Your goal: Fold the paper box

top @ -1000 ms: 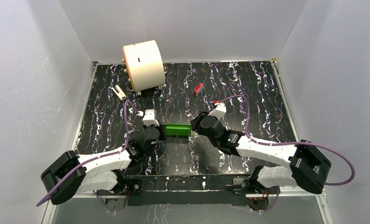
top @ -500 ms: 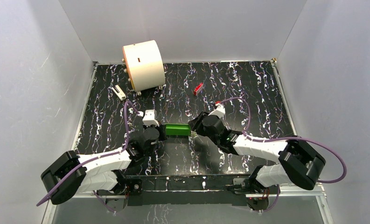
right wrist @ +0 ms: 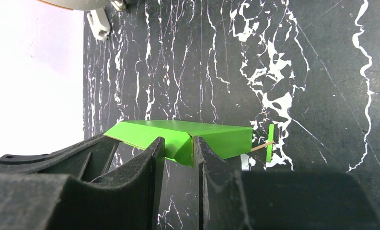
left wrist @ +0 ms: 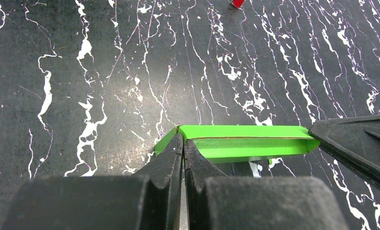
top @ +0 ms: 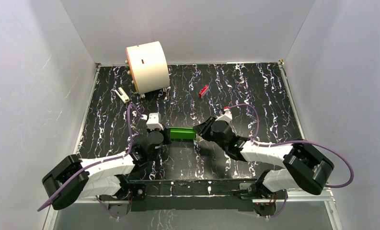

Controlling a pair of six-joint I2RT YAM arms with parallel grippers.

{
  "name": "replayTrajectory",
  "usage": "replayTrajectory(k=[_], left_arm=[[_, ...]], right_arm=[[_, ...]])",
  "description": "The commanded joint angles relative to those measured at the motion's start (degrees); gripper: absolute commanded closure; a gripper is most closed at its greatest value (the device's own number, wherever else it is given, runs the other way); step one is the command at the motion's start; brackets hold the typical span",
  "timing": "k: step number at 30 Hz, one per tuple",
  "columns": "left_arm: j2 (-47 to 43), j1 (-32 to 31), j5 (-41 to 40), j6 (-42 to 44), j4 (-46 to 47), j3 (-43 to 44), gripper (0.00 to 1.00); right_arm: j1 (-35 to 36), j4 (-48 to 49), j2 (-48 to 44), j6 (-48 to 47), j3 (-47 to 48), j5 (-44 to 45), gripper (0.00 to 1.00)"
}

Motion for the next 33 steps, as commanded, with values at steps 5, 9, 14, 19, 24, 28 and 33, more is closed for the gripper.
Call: replayTrajectory(k=[5,9,14,19,24,28,33], left_arm=[[1.91,-0.69,1.37,-2.18,-4.71,-2.11,1.0],[1.6,-0.66,1.9,-3.04,-4.59,-2.37,1.0],[0.53,-0.71,2.8,-4.49,-4.23,-2.92,0.93],[-3.11,-0.69,4.41,-6.21,-5.84,-3.42,0.82],[-10.2,-0.71,6.38,-8.37,-8.91,-4.15,0.62],[-17.33,-0.58,7.96,-12.04,-12.05,-4.78,0.47],[-25.04,-0.28,7.53,-15.91,-15.04,-4.95,0.27]], right_arm=[[0.16,1.53,4.37,-0.1,-7.69,-4.94,0.67],[0.08,3.8,6.23,-2.21,-9.21,-5.42,0.69],[0.08,8.23,9.56,-3.22,-11.21,-5.88,0.73],[0.15,9.2,11.02,-3.45,-11.72,-5.87,0.76],[0.15,8.07,10.51,-4.34,-11.73,-3.83,0.76],[0.16,7.48,10.57,-4.8,-11.4,-3.11,0.77],[0.22,7.42,10.97,-5.42,-11.07,-3.1,0.77]])
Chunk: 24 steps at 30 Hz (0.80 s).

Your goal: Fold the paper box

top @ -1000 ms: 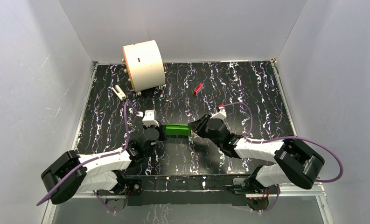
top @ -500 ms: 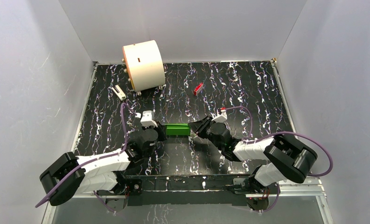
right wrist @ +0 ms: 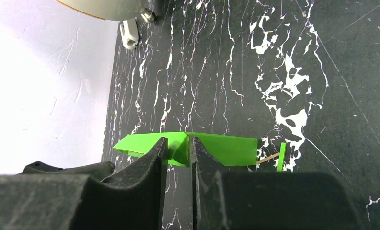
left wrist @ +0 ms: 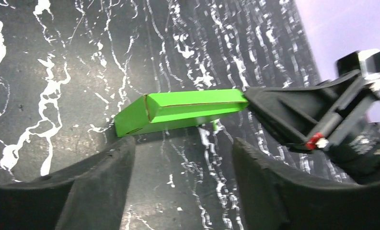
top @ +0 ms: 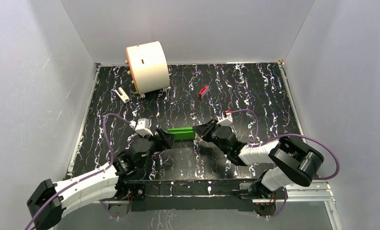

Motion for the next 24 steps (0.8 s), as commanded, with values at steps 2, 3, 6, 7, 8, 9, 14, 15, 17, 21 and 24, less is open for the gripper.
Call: replayTrajectory(k=[2,3,6,7,8,9,14,15,17,21,24], left_arm=[[-6.39,0.74,-0.37,-4.75,-3.62,0.64,0.21],[-6.25,1.36,-0.09,-5.2,-4.26,1.44,0.2],[-3.43,6.35,5.16,-8.08,-6.93,3.99,0.18],[-2.12,8.86,8.27,-9.42,-6.77,4.36,0.18],[-1.06,12.04,12.28,-10.67,-6.13,4.38,0.19],[0.03,14.83,15.87,-11.84,-5.37,4.25,0.2],[4.19,23.75,28.57,-16.01,-0.76,3.53,0.25],[4.74,24.57,30.27,-16.76,0.22,3.23,0.26],[5.66,25.94,32.88,-18.15,1.97,2.41,0.28],[7.75,27.85,36.53,-20.44,6.32,0.26,0.34],[10.87,28.93,39.73,-21.48,9.42,-0.3,0.41]], right_arm=[[0.99,-17.03,3.89,-4.69,-2.59,-1.8,0.77],[0.99,-17.03,3.98,-4.77,-2.48,-1.84,0.77],[0.99,-17.0,4.2,-4.96,-2.21,-1.93,0.78],[0.98,-16.97,4.29,-5.04,-2.13,-2.01,0.78],[0.99,-16.87,4.36,-5.08,-2.02,-2.06,0.78],[0.99,-16.87,4.38,-5.18,-1.97,-2.14,0.78],[0.95,-16.82,4.25,-5.44,-1.92,-2.34,0.78],[0.98,-16.82,4.26,-5.52,-1.95,-2.31,0.78],[1.0,-16.77,4.12,-5.54,-1.82,-2.34,0.78],[0.98,-16.73,4.4,-5.82,-1.61,-2.5,0.78],[0.99,-16.39,4.91,-5.83,-1.51,-2.93,0.78]])
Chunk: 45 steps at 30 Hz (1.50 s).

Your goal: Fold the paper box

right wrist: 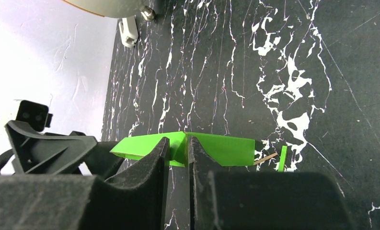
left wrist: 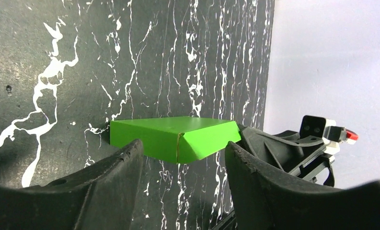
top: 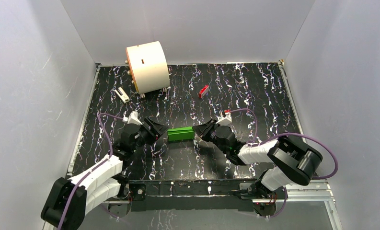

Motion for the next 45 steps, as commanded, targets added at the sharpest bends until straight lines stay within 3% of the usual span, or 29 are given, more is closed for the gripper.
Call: replayTrajectory(k=[1,10,17,30,39,45], left_arm=[[3.66,1.6,8.27,-3.3,6.88,-1.2,0.43],[7.73,2.59,10.12,-4.1,11.78,-5.15,0.69],[11.16,3.22,7.51,-2.02,14.11,-8.51,0.79],[21.64,3.46,5.42,5.18,12.31,-7.45,0.92],[17.6,3.44,3.01,8.71,6.77,-6.99,0.92],[11.74,3.46,3.49,9.2,3.39,-8.57,0.93]], right_arm=[[0.92,-16.73,4.27,-4.43,-2.07,-2.72,0.79],[0.92,-16.35,4.4,-4.16,-2.12,-2.81,0.79],[0.92,-14.16,6.18,-4.66,-1.95,-4.59,0.79],[-1.96,-16.03,11.75,-10.19,-2.88,-11.31,0.81],[-4.55,-22.72,20.57,-13.8,0.25,-21.67,0.81],[-4.17,-29.97,18.02,-14.36,-0.75,-22.04,0.83]])
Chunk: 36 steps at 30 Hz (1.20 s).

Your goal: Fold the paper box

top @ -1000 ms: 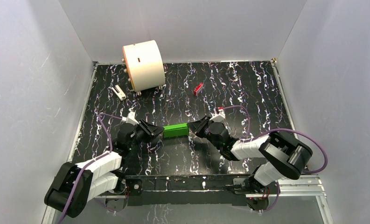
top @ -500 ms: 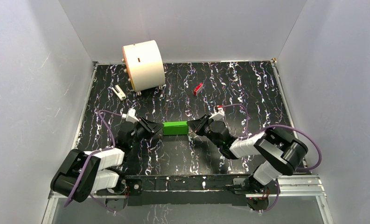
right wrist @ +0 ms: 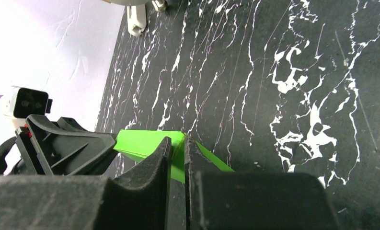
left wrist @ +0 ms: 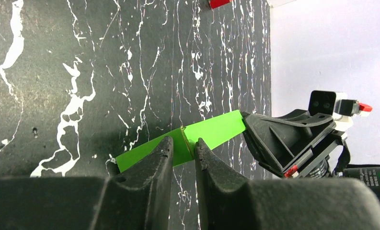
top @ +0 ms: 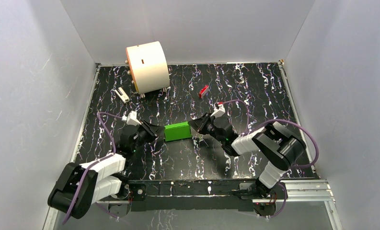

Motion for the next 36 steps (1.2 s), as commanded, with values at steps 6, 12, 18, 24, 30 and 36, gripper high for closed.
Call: replayTrajectory(k=[6,12,18,24,30,36], left_arm=[[-5.89,-0.69,3.62,3.02,-14.72,-6.17,0.95],[-6.35,-0.73,4.84,3.69,-15.34,-7.85,0.95],[-6.77,-0.7,2.99,1.13,-15.56,-9.66,1.0],[-9.32,-0.74,1.96,1.84,-17.82,-9.22,1.0],[-12.35,-0.72,1.85,4.94,-21.52,-4.66,0.88],[-13.94,-0.7,1.16,5.45,-24.31,-0.75,0.73]], right_arm=[[6.09,-37.71,-1.4,-10.3,-7.37,-5.79,0.85],[8.79,-34.63,2.54,-9.98,-5.52,-5.97,0.85],[9.1,-37.34,4.09,-5.94,-5.5,-3.93,0.87],[9.79,-38.33,-2.21,-7.25,-5.34,-1.61,0.86],[9.79,-40.12,-6.57,-9.93,-0.2,0.88,0.81],[9.54,-41.03,-9.73,-12.33,4.11,4.75,0.78]])
